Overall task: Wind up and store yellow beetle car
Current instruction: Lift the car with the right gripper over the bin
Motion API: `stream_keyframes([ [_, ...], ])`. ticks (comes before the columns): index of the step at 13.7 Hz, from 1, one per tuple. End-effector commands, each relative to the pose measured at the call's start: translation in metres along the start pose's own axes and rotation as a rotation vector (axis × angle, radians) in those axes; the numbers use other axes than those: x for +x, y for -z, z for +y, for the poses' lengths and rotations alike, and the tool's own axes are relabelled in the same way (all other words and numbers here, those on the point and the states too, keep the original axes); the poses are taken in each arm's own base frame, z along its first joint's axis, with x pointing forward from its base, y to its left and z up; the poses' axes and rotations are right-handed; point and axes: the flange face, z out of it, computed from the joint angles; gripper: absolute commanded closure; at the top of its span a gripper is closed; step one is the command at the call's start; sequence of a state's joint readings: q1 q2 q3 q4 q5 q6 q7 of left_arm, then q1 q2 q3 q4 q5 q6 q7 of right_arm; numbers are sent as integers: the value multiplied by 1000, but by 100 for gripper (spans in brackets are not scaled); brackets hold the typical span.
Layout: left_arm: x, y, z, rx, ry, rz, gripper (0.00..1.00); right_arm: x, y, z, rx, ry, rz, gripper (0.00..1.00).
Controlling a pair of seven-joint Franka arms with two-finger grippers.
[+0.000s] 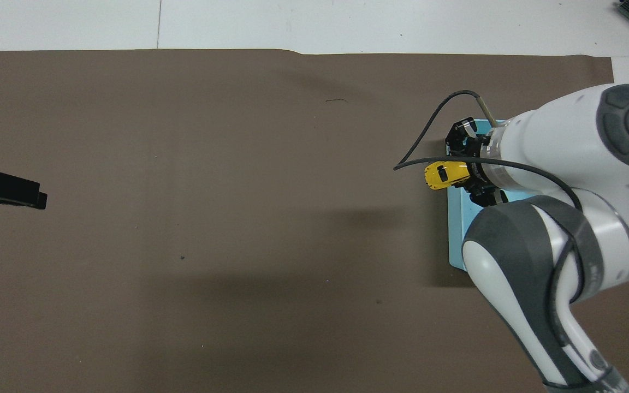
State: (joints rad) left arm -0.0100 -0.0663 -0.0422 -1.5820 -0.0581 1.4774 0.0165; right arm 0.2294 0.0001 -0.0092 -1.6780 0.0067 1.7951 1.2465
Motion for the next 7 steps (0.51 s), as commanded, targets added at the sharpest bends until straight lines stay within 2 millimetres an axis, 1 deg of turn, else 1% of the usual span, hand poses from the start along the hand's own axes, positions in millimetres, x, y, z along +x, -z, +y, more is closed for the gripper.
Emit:
stream_keyframes([
  [1,-6,3,-3,7,-8,0,0,4,13,7,11,112,-16,100],
  [3,-6,2,-2,7,-9,-2,0,3,16,8,21,211,-24,100],
  [4,-6,3,-3,7,-8,-2,0,6,16,10,22,265,-29,100],
  [7,-6,2,-2,7,-9,-2,0,35,14,23,5,418,-33,100],
])
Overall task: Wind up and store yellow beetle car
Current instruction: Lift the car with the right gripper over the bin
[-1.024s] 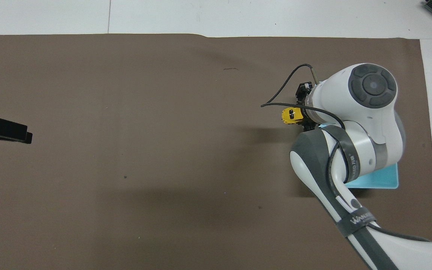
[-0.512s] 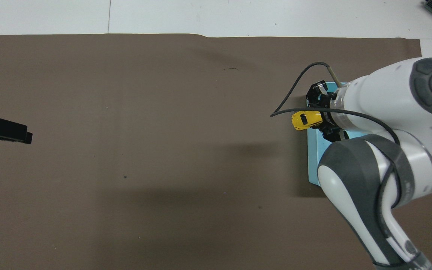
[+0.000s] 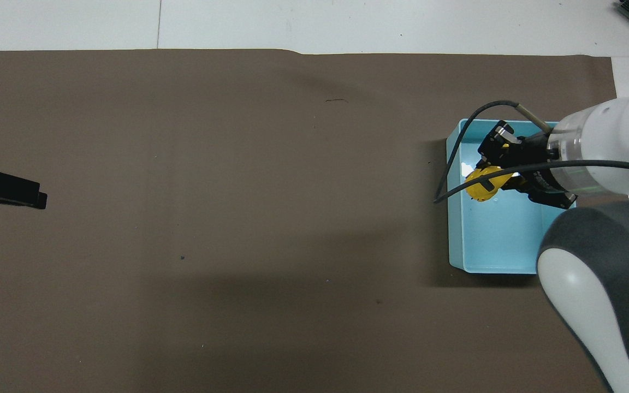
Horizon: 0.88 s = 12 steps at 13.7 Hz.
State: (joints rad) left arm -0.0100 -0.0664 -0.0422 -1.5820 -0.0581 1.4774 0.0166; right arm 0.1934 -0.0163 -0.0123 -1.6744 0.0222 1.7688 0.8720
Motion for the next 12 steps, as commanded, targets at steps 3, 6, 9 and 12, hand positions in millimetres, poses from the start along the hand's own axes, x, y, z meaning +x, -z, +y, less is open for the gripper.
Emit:
stream_keyframes([
  [3,-6,3,-3,7,-8,0,0,31,4,35,-2,195,-23,100],
  [6,-6,3,-2,7,-9,0,0,51,5,55,-16,325,-11,100],
  [9,-6,3,-2,7,-9,0,0,72,5,80,-23,426,-9,100],
  [12,-6,2,-2,7,-9,-2,0,89,5,102,-30,496,-11,100],
])
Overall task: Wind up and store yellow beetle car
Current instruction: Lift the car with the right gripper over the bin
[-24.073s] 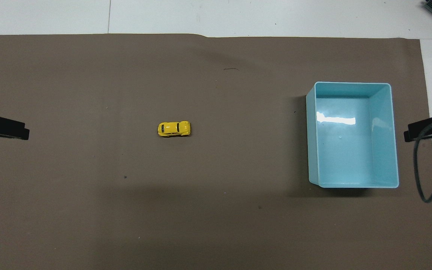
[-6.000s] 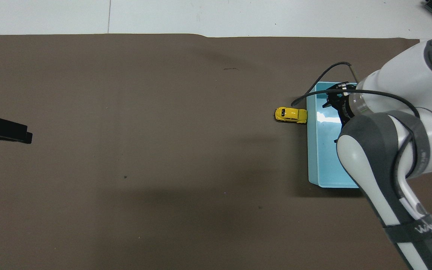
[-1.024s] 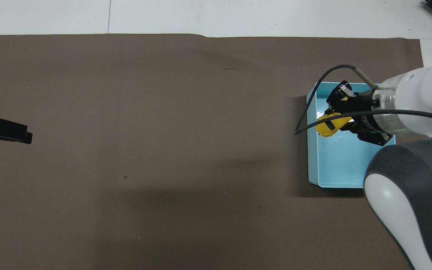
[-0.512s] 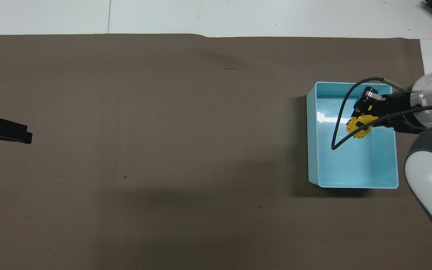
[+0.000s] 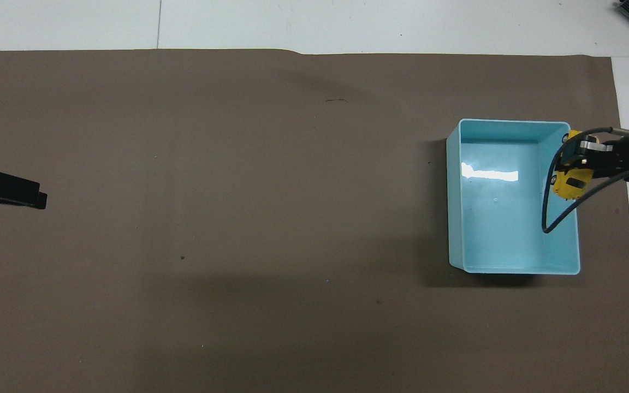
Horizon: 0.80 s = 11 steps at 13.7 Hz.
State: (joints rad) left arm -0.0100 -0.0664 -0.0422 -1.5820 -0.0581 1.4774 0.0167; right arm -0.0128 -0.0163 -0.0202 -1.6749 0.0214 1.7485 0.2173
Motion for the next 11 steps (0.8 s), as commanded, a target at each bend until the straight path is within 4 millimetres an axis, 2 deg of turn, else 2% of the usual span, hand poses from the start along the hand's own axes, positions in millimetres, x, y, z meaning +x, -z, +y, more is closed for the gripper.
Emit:
stream_keyframes([
  [1,-6,2,-2,7,-9,-2,0,1,3,24,-10,93,-6,100],
  [3,-6,3,-2,7,-9,0,0,2,2,38,-17,143,-21,100],
  [8,-6,2,-3,7,-7,-2,0,-7,-7,36,-16,155,-14,100],
  [11,-6,2,-3,7,-7,-2,0,-7,-29,36,-34,200,-41,100],
])
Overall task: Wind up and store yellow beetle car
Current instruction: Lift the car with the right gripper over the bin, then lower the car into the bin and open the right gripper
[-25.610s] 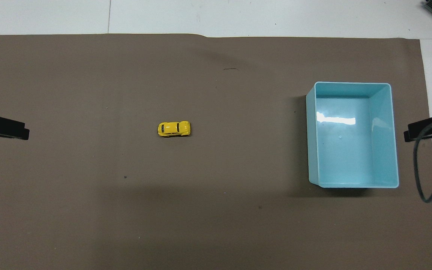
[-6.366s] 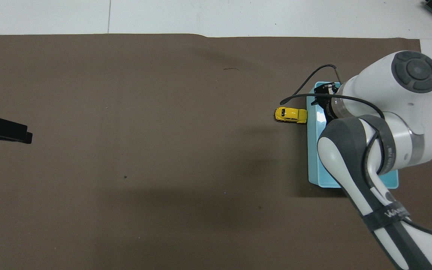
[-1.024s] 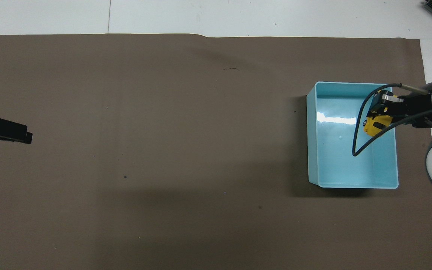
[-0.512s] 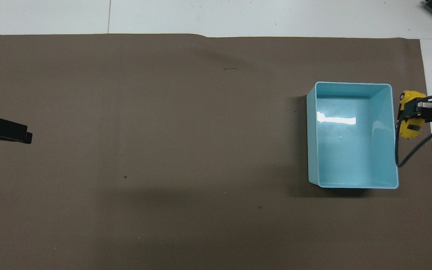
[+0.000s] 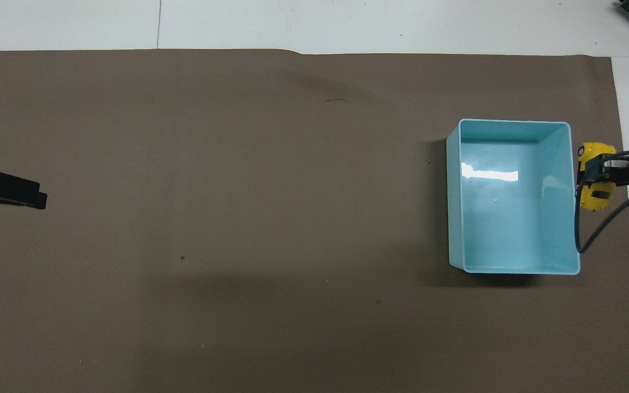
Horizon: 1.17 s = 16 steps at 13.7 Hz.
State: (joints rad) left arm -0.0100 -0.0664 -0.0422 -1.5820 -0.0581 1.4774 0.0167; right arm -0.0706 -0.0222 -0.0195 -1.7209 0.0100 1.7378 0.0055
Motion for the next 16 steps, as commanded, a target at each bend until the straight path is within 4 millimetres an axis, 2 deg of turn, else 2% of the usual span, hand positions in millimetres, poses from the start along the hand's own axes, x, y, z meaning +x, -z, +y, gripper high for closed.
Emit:
stream_keyframes([
  [1,-6,2,-2,7,-9,-2,0,-6,-22,1,-14,46,7,100],
  [3,-6,2,-2,7,-9,-2,0,-5,-40,4,-16,45,7,100],
  [10,-6,2,-2,7,-9,-2,0,3,-132,5,-3,80,38,100],
  [12,-6,3,-2,7,-9,0,0,3,-147,5,-1,81,41,100],
  [14,-6,3,-3,7,-7,0,0,3,-152,3,6,80,36,100],
  [16,-6,2,-2,7,-9,-2,0,5,-175,5,31,107,16,100],
])
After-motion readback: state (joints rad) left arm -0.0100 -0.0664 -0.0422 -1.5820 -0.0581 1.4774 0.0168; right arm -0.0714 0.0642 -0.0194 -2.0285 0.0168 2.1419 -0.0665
